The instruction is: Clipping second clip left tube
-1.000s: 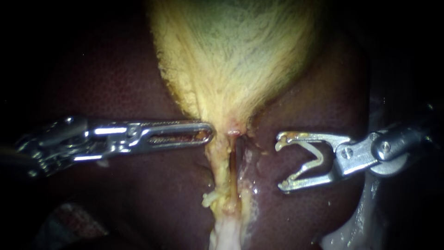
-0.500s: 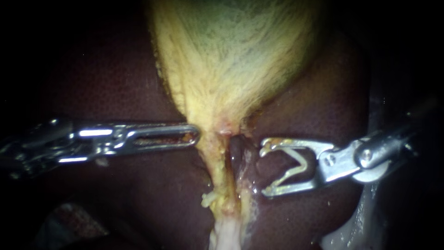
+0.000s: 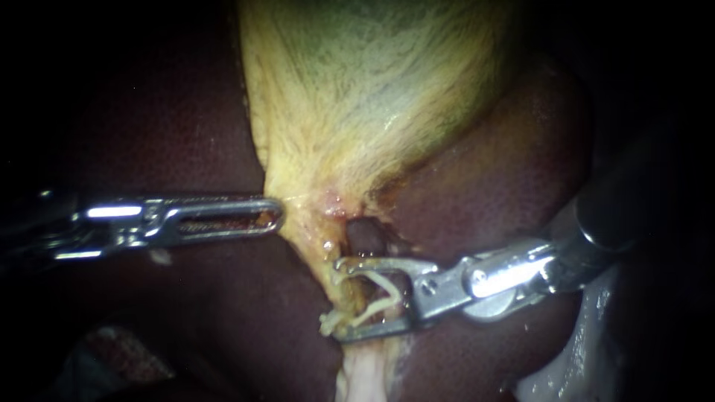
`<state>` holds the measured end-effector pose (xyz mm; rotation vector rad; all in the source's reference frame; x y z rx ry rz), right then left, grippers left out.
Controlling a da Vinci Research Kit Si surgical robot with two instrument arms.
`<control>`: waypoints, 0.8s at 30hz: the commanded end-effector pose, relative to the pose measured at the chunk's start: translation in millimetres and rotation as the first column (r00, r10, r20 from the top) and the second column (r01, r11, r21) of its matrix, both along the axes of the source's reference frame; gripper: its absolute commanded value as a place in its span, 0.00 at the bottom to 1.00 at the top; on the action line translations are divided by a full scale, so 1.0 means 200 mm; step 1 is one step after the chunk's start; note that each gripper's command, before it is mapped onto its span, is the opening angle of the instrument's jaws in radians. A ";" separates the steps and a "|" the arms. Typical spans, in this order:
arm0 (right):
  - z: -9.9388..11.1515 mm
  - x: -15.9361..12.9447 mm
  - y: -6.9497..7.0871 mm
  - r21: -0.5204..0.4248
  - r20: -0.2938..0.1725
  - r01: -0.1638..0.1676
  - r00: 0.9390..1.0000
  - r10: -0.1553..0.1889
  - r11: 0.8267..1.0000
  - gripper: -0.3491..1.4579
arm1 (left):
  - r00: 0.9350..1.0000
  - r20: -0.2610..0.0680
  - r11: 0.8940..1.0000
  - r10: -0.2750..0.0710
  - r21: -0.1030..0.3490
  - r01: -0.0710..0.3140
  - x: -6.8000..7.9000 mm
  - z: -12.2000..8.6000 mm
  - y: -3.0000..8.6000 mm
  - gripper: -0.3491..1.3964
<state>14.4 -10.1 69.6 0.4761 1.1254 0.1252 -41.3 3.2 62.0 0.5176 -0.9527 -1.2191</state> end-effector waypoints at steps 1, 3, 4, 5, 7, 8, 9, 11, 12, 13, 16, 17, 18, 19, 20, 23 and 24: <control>0.002 -0.001 0.000 -0.003 0.011 0.006 1.000 -0.006 1.000 0.52 | 1.000 -0.001 1.000 -0.001 0.000 0.001 0.000 0.000 0.000 0.00; 0.006 -0.002 0.000 -0.007 0.026 0.016 1.000 -0.015 1.000 0.52 | 1.000 -0.001 1.000 -0.001 0.001 0.001 0.000 -0.002 0.000 0.00; 0.008 -0.002 0.001 -0.008 0.031 0.019 0.999 -0.019 1.000 0.52 | 1.000 -0.001 1.000 -0.001 0.001 0.001 0.000 -0.002 0.000 0.00; 0.009 -0.003 0.001 -0.009 0.036 0.023 0.999 -0.022 1.000 0.52 | 1.000 -0.001 1.000 -0.001 0.002 0.001 0.000 -0.002 0.000 0.00; 0.011 -0.005 0.002 -0.014 0.045 0.020 0.999 -0.019 1.000 0.52 | 1.000 -0.001 1.000 -0.001 0.003 0.001 0.001 -0.003 0.000 0.00; 0.012 -0.005 0.002 -0.015 0.051 0.021 0.999 -0.020 1.000 0.52 | 1.000 0.000 1.000 -0.001 0.003 0.001 0.001 -0.004 0.000 0.00; 0.012 -0.006 0.003 -0.019 0.064 0.022 0.998 -0.021 1.000 0.52 | 1.000 -0.002 1.000 0.001 0.005 -0.001 0.001 -0.005 0.000 0.00; 0.013 -0.006 0.003 -0.019 0.074 0.028 0.997 -0.026 0.999 0.52 | 1.000 0.000 1.000 -0.001 0.004 0.001 0.001 -0.006 0.000 0.00; 0.013 -0.006 0.004 -0.019 0.074 0.028 0.997 -0.026 0.999 0.52 | 1.000 0.000 1.000 -0.001 0.005 0.001 0.001 -0.006 0.000 0.00; 0.013 -0.006 0.004 -0.020 0.074 0.028 0.997 -0.026 0.999 0.52 | 1.000 0.000 1.000 -0.001 0.005 0.001 0.001 -0.007 0.000 0.00; 0.014 -0.005 0.003 -0.021 0.074 0.028 0.997 -0.026 0.999 0.52 | 1.000 0.001 1.000 -0.004 0.004 0.004 0.001 -0.009 0.000 0.00; 0.014 -0.004 0.002 -0.021 0.075 0.027 0.997 -0.026 0.999 0.52 | 1.000 0.003 1.000 -0.006 0.003 0.006 0.000 -0.009 0.000 0.00; 0.015 -0.003 0.002 -0.022 0.075 0.027 0.997 -0.025 0.999 0.52 | 1.000 0.003 1.000 -0.007 0.003 0.007 0.000 -0.010 -0.001 0.00; 0.015 -0.002 0.001 -0.023 0.075 0.027 0.997 -0.025 0.999 0.52 | 1.000 0.003 1.000 -0.007 0.003 0.007 0.000 -0.010 -0.001 0.00; 0.015 -0.001 0.001 -0.024 0.076 0.026 0.997 -0.024 0.999 0.52 | 1.000 0.002 1.000 -0.008 0.003 0.008 -0.001 -0.011 -0.001 0.00; 0.017 0.003 -0.002 -0.028 0.077 0.025 0.997 -0.023 0.999 0.52 | 1.000 0.002 1.000 -0.009 0.004 0.009 -0.002 -0.011 -0.001 0.00; 0.018 0.005 -0.003 -0.030 0.080 0.026 0.996 -0.024 0.999 0.52 | 1.000 0.002 1.000 -0.009 0.004 0.009 -0.002 -0.011 -0.001 0.00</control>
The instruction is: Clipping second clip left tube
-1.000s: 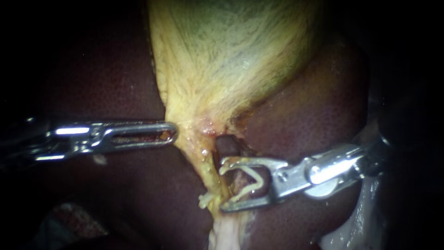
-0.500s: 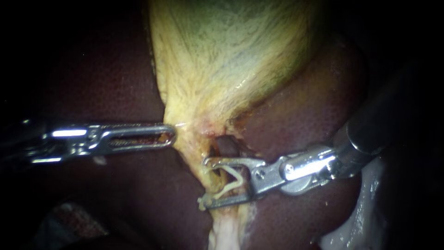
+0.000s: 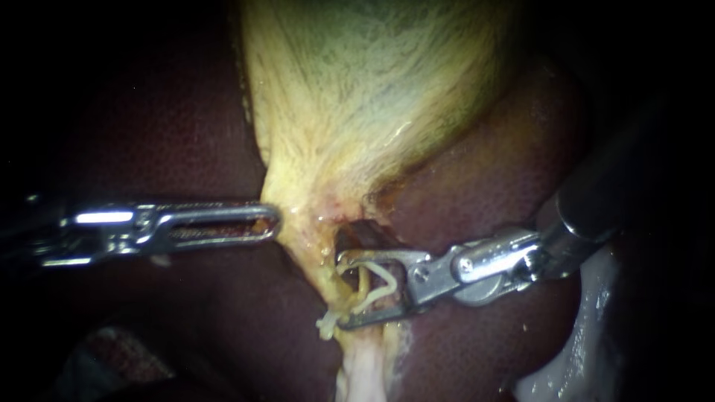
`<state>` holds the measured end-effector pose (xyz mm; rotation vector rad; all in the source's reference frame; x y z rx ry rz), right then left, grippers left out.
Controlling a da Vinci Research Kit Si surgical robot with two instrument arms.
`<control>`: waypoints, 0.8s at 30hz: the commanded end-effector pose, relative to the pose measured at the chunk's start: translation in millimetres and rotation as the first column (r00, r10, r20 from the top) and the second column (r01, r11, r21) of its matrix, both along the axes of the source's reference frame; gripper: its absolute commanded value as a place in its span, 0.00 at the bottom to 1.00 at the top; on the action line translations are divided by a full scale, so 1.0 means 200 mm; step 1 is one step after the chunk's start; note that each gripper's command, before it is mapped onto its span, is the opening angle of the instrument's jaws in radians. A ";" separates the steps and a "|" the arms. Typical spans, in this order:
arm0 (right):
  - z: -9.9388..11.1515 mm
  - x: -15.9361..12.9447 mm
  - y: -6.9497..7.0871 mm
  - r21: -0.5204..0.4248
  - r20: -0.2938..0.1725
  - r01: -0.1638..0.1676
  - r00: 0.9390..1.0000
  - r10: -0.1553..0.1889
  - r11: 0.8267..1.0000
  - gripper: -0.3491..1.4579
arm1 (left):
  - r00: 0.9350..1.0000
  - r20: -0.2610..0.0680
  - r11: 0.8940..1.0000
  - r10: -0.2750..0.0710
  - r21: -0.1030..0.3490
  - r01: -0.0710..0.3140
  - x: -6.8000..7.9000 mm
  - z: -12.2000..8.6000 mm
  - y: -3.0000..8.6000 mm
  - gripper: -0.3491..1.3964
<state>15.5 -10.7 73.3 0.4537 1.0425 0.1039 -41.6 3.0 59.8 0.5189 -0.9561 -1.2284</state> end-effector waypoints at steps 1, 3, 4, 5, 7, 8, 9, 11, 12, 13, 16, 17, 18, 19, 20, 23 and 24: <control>0.001 0.002 -0.001 -0.002 0.002 0.000 1.000 0.000 1.000 0.52 | 1.000 -0.001 1.000 -0.001 0.000 0.001 0.000 0.000 0.000 0.00; 0.002 0.005 -0.003 -0.001 0.007 -0.001 1.000 0.001 1.000 0.52 | 1.000 0.001 1.000 -0.003 -0.001 0.003 -0.001 0.000 0.000 0.00; 0.003 0.007 -0.005 0.000 0.005 0.004 1.000 -0.004 1.000 0.52 | 1.000 -0.002 1.000 -0.006 -0.002 0.006 -0.001 0.000 0.000 0.00; 0.004 0.008 -0.006 0.007 0.004 0.006 1.000 -0.006 1.000 0.52 | 1.000 -0.002 1.000 -0.006 -0.002 0.006 -0.002 0.000 0.001 0.00; 0.005 0.011 -0.008 0.023 0.001 0.016 1.000 -0.016 1.000 0.51 | 1.000 -0.002 1.000 -0.007 -0.002 0.007 -0.003 0.000 0.001 0.00; 0.006 0.012 -0.009 0.029 -0.006 0.030 1.000 -0.030 0.999 0.51 | 1.000 -0.001 1.000 -0.005 -0.001 0.005 -0.003 0.000 0.001 0.00; 0.006 0.012 -0.009 0.035 -0.006 0.032 0.999 -0.032 0.999 0.50 | 1.000 -0.001 1.000 -0.006 -0.001 0.006 -0.003 0.000 0.001 0.00; 0.007 0.013 -0.011 0.050 -0.008 0.052 0.999 -0.051 0.997 0.49 | 1.000 -0.001 1.000 -0.006 -0.001 0.006 -0.004 -0.001 0.001 0.00; 0.007 0.013 -0.011 0.054 -0.008 0.060 0.998 -0.059 0.997 0.48 | 1.000 -0.001 1.000 -0.006 -0.001 0.006 -0.004 -0.001 0.001 0.00; 0.007 0.013 -0.011 0.059 -0.008 0.067 0.998 -0.066 0.996 0.47 | 1.000 -0.001 1.000 -0.007 -0.001 0.007 -0.004 -0.001 0.001 0.00; 0.008 0.014 -0.011 0.067 -0.006 0.091 0.996 -0.091 0.994 0.46 | 1.000 0.000 1.000 -0.005 0.000 0.005 -0.005 -0.001 0.001 0.00; 0.008 0.014 -0.011 0.067 -0.008 0.094 0.996 -0.094 0.993 0.45 | 1.000 0.000 1.000 -0.005 0.000 0.005 -0.005 -0.001 0.001 0.00; 0.008 0.014 -0.011 0.067 -0.008 0.095 0.995 -0.095 0.993 0.45 | 1.000 0.000 1.000 -0.005 0.000 0.005 -0.005 -0.001 0.001 0.00; 0.007 0.014 -0.011 0.067 -0.008 0.095 0.995 -0.095 0.993 0.44 | 1.000 0.000 1.000 -0.005 0.000 0.005 -0.005 -0.001 0.001 0.00; 0.007 0.014 -0.011 0.067 -0.009 0.095 0.995 -0.095 0.993 0.42 | 1.000 0.000 1.000 -0.005 0.000 0.005 -0.005 -0.001 0.001 0.00; 0.005 0.012 -0.009 0.101 0.005 0.081 0.997 -0.082 0.992 0.34 | 1.000 0.000 1.000 -0.005 0.000 0.005 -0.005 -0.001 0.001 0.00; 0.005 0.012 -0.008 0.117 0.011 0.073 0.997 -0.075 0.990 0.28 | 1.000 0.000 1.000 -0.005 0.000 0.005 -0.005 -0.001 0.001 0.00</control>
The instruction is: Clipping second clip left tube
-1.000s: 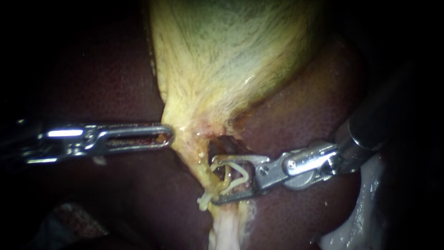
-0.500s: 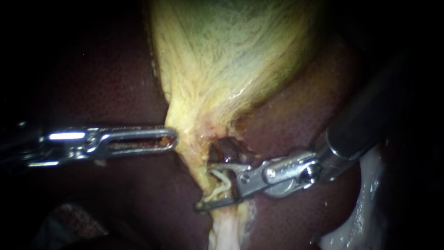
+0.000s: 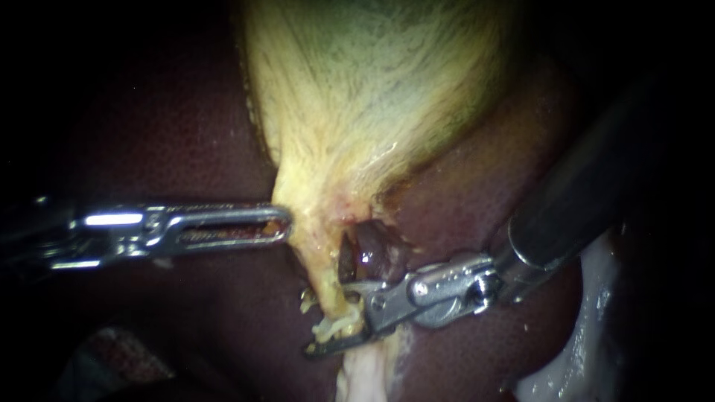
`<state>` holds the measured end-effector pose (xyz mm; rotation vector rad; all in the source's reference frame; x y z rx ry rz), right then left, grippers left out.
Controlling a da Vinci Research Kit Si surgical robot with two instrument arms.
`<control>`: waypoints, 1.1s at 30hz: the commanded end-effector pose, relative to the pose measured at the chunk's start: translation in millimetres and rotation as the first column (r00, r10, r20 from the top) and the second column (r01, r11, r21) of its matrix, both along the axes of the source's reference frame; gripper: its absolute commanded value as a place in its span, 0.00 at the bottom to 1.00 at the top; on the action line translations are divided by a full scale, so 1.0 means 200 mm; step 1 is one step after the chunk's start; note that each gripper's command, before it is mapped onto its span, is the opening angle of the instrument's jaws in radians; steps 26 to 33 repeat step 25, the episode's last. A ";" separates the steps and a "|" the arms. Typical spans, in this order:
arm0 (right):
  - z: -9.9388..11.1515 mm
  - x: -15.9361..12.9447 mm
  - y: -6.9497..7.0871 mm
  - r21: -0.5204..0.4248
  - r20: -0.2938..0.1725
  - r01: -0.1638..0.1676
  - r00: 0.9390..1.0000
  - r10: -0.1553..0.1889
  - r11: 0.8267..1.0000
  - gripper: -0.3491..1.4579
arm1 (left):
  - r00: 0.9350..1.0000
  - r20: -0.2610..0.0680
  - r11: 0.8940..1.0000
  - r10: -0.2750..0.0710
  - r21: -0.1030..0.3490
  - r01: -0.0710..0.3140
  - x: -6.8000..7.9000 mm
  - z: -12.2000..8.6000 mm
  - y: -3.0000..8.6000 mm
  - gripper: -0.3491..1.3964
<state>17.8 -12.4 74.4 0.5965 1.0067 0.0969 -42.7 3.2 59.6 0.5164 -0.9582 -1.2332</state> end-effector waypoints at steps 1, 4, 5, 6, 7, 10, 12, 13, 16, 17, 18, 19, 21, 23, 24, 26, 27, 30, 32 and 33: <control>-0.002 -0.001 0.001 0.014 0.006 -0.009 1.000 0.009 1.000 0.21 | 1.000 0.000 1.000 0.000 0.000 0.000 0.000 0.000 0.000 0.00; -0.005 -0.003 0.005 0.072 0.032 -0.035 0.999 0.033 0.997 0.00 | 1.000 0.000 1.000 0.000 0.000 0.000 0.000 0.000 0.000 0.00; -0.006 -0.004 0.005 0.087 0.045 -0.040 0.998 0.036 0.995 0.00 | 1.000 0.000 1.000 0.000 0.000 0.000 0.000 0.000 0.000 0.00; -0.006 -0.004 0.006 0.085 0.052 -0.036 0.998 0.032 0.996 0.00 | 1.000 0.000 1.000 0.000 0.000 0.000 0.000 0.000 0.000 0.00; -0.005 -0.004 0.005 0.082 0.065 -0.030 0.998 0.025 0.996 0.00 | 1.000 0.000 1.000 0.000 0.000 0.000 0.000 0.000 0.000 0.00; -0.003 -0.004 0.002 0.073 0.087 -0.016 0.996 0.010 0.997 0.00 | 1.000 0.000 1.000 0.000 0.000 0.000 0.000 0.000 0.000 0.00; -0.001 -0.004 0.000 0.074 0.089 -0.016 0.996 0.010 0.997 0.00 | 1.000 0.000 1.000 0.000 0.000 0.000 0.000 0.000 0.000 0.00; 0.000 -0.003 -0.001 0.077 0.091 -0.018 0.996 0.011 0.997 0.00 | 1.000 0.000 1.000 0.000 0.000 0.000 -0.001 0.000 0.000 0.00; 0.001 -0.003 -0.002 0.073 0.096 -0.013 0.995 0.006 0.997 0.00 | 1.000 0.000 1.000 0.000 0.000 0.000 -0.001 0.000 0.000 0.00; 0.001 -0.003 -0.003 0.073 0.098 -0.012 0.995 0.005 0.997 0.00 | 1.000 0.000 1.000 -0.001 0.000 0.001 -0.001 0.000 0.000 0.00; 0.001 -0.003 -0.003 0.072 0.098 -0.011 0.995 0.004 0.997 0.00 | 1.000 0.000 1.000 -0.001 0.000 0.001 -0.001 0.001 0.000 0.00; 0.001 -0.003 -0.003 0.077 0.100 -0.014 0.995 0.006 0.997 0.00 | 1.000 0.000 1.000 -0.001 0.000 0.001 -0.001 0.001 0.000 0.00; 0.001 -0.004 -0.003 0.077 0.100 -0.014 0.995 0.006 0.997 0.00 | 1.000 0.001 1.000 0.001 0.001 -0.001 -0.002 0.001 0.001 0.00; 0.001 -0.004 -0.003 0.077 0.100 -0.013 0.995 0.005 0.997 0.00 | 1.000 0.001 1.000 0.001 0.001 -0.001 -0.002 0.001 0.001 0.00; 0.001 -0.004 -0.003 0.077 0.100 -0.013 0.995 0.005 0.997 0.00 | 1.000 0.001 1.000 0.001 0.001 -0.001 -0.002 0.001 0.001 0.00; 0.001 -0.004 -0.003 0.077 0.100 -0.013 0.995 0.005 0.997 0.00 | 1.000 0.001 1.000 0.001 0.001 -0.001 -0.002 0.001 0.001 0.00; 0.001 -0.004 -0.003 0.077 0.100 -0.013 0.995 0.005 0.997 0.00 | 1.000 0.001 1.000 0.001 0.001 -0.001 -0.002 0.001 0.001 0.00; 0.001 -0.004 -0.003 0.077 0.100 -0.013 0.995 0.005 0.997 0.00 | 1.000 0.001 1.000 0.001 0.001 -0.001 -0.002 0.001 0.001 0.00; 0.001 -0.004 -0.003 0.077 0.100 -0.013 0.995 0.005 0.997 0.00 | 1.000 0.001 1.000 0.001 0.001 -0.001 -0.002 0.001 0.001 0.00; 0.001 -0.004 -0.003 0.077 0.100 -0.013 0.995 0.005 0.997 0.00 | 1.000 0.001 1.000 0.001 0.001 -0.001 -0.002 0.001 0.001 0.00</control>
